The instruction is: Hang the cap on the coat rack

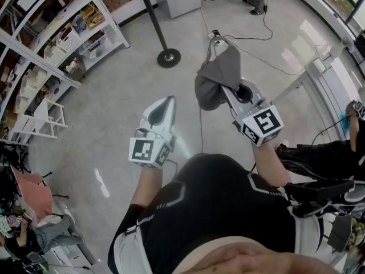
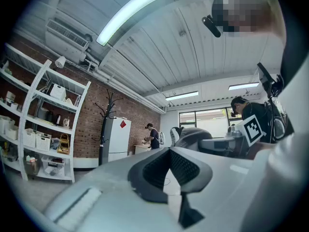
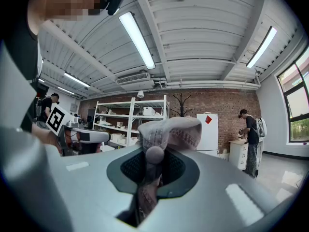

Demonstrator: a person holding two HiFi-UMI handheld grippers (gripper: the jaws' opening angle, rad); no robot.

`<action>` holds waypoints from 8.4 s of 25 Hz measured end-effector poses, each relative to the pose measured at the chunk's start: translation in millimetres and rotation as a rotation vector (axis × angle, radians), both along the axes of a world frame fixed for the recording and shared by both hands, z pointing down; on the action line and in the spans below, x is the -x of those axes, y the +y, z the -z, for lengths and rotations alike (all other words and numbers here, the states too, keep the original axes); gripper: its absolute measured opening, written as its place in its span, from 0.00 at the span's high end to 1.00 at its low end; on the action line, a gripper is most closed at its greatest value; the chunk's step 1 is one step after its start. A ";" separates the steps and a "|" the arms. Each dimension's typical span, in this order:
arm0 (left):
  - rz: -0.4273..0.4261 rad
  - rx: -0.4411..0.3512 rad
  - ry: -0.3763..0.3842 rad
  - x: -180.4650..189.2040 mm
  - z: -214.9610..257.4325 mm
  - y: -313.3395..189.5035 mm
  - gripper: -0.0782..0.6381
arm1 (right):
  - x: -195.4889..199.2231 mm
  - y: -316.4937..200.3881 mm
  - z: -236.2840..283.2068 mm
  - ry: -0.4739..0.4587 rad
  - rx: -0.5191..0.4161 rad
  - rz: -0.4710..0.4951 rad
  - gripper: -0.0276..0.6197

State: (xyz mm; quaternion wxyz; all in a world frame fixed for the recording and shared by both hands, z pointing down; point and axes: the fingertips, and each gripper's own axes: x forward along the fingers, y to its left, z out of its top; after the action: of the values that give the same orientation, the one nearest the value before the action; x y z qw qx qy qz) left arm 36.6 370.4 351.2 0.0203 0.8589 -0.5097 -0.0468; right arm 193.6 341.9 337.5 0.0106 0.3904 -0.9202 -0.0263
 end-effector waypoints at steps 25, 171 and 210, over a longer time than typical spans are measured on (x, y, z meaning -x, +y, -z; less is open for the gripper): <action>0.013 0.003 0.019 32.7 -6.1 -5.8 0.70 | 29.5 -9.6 0.1 -0.001 0.002 0.009 0.89; -0.788 0.255 -0.412 120.8 -27.9 -610.8 0.67 | 223.1 -701.1 95.2 -0.059 -0.186 0.131 0.89; -0.898 0.155 -0.394 128.2 25.0 -752.2 0.67 | 248.0 -847.1 157.9 -0.100 -0.300 0.285 0.89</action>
State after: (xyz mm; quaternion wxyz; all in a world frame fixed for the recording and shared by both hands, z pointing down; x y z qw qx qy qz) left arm -91.6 -381.8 326.3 0.0055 0.9820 -0.0857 0.1681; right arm -54.4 -505.2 179.6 -0.0970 0.2542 -0.9513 -0.1449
